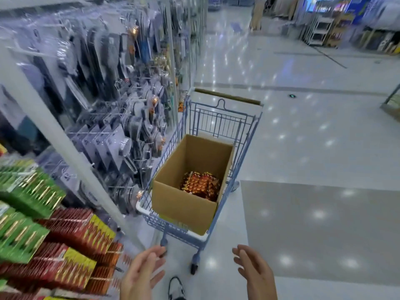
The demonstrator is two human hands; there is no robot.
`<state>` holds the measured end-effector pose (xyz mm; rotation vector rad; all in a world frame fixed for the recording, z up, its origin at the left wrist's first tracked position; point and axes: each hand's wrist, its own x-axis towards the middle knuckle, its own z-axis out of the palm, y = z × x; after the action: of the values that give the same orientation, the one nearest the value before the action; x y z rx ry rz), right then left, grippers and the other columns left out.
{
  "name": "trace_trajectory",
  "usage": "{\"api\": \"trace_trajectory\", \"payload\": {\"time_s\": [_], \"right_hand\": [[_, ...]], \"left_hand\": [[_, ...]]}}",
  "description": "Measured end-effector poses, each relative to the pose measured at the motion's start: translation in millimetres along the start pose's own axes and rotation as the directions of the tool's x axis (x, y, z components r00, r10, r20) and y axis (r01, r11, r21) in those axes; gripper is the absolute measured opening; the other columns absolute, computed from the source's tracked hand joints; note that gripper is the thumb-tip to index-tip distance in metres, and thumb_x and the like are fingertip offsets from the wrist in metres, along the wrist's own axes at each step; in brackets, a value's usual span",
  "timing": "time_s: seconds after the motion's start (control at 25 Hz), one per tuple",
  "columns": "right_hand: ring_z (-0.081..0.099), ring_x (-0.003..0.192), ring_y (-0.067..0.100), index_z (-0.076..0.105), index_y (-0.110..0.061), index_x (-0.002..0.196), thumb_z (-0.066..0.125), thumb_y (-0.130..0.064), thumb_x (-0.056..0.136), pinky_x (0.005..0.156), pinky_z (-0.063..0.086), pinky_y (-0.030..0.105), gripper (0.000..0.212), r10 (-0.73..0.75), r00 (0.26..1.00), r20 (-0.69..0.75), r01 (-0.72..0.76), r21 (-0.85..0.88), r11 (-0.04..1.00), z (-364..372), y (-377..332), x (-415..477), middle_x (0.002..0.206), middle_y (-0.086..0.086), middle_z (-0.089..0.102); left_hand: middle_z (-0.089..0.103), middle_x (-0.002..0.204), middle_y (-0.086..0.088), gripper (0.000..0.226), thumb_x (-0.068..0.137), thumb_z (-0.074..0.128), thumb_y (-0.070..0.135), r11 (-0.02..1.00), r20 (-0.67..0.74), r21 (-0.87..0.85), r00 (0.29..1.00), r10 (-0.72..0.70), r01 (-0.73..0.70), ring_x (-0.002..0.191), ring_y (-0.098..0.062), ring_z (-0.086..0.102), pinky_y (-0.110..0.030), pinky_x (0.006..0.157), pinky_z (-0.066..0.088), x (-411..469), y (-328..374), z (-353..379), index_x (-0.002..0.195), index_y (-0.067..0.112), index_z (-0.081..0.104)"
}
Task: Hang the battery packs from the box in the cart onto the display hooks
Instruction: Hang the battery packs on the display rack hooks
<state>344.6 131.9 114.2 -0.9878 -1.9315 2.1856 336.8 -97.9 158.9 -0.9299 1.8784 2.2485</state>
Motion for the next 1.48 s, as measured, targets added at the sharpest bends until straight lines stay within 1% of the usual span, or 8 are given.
{"api": "trace_trajectory", "payload": {"time_s": [0.24, 0.52, 0.8, 0.96, 1.08, 1.24, 1.32, 1.48], "right_hand": [[0.068, 0.099, 0.028, 0.073, -0.010, 0.102, 0.062, -0.013, 0.100, 0.086, 0.046, 0.041, 0.011, 0.056, 0.998, -0.006, -0.056, -0.030, 0.998, 73.2, -45.9, 76.8, 0.089, -0.006, 0.080], [0.068, 0.103, 0.028, 0.074, -0.014, 0.101, 0.064, -0.016, 0.100, 0.086, 0.050, 0.039, 0.010, 0.110, 0.993, -0.044, -0.114, -0.096, 0.989, 110.8, -75.6, 151.4, 0.090, -0.006, 0.079], [0.072, 0.084, 0.010, 0.073, -0.011, 0.098, 0.060, -0.013, 0.101, 0.061, 0.052, 0.013, 0.013, 0.175, 0.984, 0.026, -0.171, -0.101, 0.980, 126.6, -107.8, 246.3, 0.086, -0.006, 0.077], [0.070, 0.103, 0.012, 0.075, -0.023, 0.100, 0.061, -0.022, 0.101, 0.091, 0.055, 0.028, 0.015, 0.196, 0.974, 0.117, -0.169, -0.204, 0.964, 137.8, -114.6, 314.3, 0.099, -0.009, 0.077], [0.067, 0.109, 0.011, 0.074, -0.029, 0.105, 0.060, -0.028, 0.102, 0.103, 0.053, 0.039, 0.015, 0.216, 0.965, 0.152, -0.168, -0.279, 0.945, 146.7, -112.3, 350.2, 0.107, -0.010, 0.075], [0.067, 0.110, 0.012, 0.075, -0.029, 0.106, 0.061, -0.027, 0.101, 0.105, 0.052, 0.042, 0.015, 0.257, 0.950, 0.175, -0.188, -0.336, 0.923, 160.7, -102.9, 375.5, 0.108, -0.009, 0.075], [0.068, 0.109, 0.011, 0.075, -0.028, 0.106, 0.062, -0.029, 0.098, 0.104, 0.053, 0.042, 0.015, 0.283, 0.946, 0.161, -0.214, -0.345, 0.914, 166.5, -97.7, 380.2, 0.107, -0.009, 0.076], [0.068, 0.107, 0.009, 0.075, -0.028, 0.107, 0.061, -0.045, 0.084, 0.103, 0.053, 0.040, 0.032, 0.347, 0.926, 0.152, -0.274, -0.364, 0.890, 175.5, -89.7, 383.1, 0.107, -0.010, 0.076]], "left_hand": [[0.080, 0.100, -0.003, 0.020, 0.105, 0.056, 0.016, 0.998, 0.046, 0.039, 0.997, -0.054, 0.053, 0.108, -0.030, 0.069, -0.054, 0.103, 0.051, 101.6, 49.8, 41.9, 0.105, 0.009, 0.075], [0.079, 0.107, -0.001, 0.023, 0.107, 0.053, 0.018, 0.993, 0.105, 0.111, 0.993, -0.048, 0.036, 0.110, -0.027, 0.070, -0.050, 0.100, 0.054, 219.3, 94.4, 79.2, 0.110, 0.014, 0.075], [0.079, 0.108, -0.001, 0.022, 0.108, 0.053, 0.017, 0.967, -0.015, 0.195, 0.987, -0.163, 0.162, 0.108, -0.024, 0.072, -0.046, 0.097, 0.056, 297.7, 80.0, 144.1, 0.110, 0.016, 0.075], [0.077, 0.110, -0.006, 0.020, 0.108, 0.053, 0.015, 0.945, -0.112, 0.201, 0.965, -0.239, 0.258, 0.108, -0.028, 0.071, -0.039, 0.088, 0.057, 343.2, 58.3, 191.1, 0.111, 0.016, 0.073], [0.071, 0.126, -0.015, 0.028, 0.108, 0.053, 0.017, 0.870, -0.179, 0.149, 0.878, -0.444, 0.471, 0.112, -0.031, 0.068, -0.037, 0.087, 0.057, 394.5, 26.8, 218.0, 0.131, 0.006, 0.063], [0.058, 0.144, -0.020, 0.048, 0.110, 0.047, 0.022, 0.648, -0.191, -0.129, 0.622, -0.759, 0.751, 0.130, -0.037, 0.058, -0.043, 0.101, 0.052, 453.6, -26.3, 229.4, 0.153, -0.001, 0.043], [0.054, 0.148, -0.022, 0.049, 0.111, 0.046, 0.021, 0.566, -0.206, -0.308, 0.528, -0.824, 0.764, 0.135, -0.038, 0.055, -0.044, 0.109, 0.049, 475.5, -43.9, 227.7, 0.154, -0.001, 0.039], [0.051, 0.148, -0.025, 0.051, 0.110, 0.049, 0.020, 0.491, -0.220, -0.488, 0.443, -0.869, 0.721, 0.136, -0.037, 0.054, -0.044, 0.114, 0.046, 512.6, -74.5, 217.1, 0.151, -0.007, 0.038]]}}
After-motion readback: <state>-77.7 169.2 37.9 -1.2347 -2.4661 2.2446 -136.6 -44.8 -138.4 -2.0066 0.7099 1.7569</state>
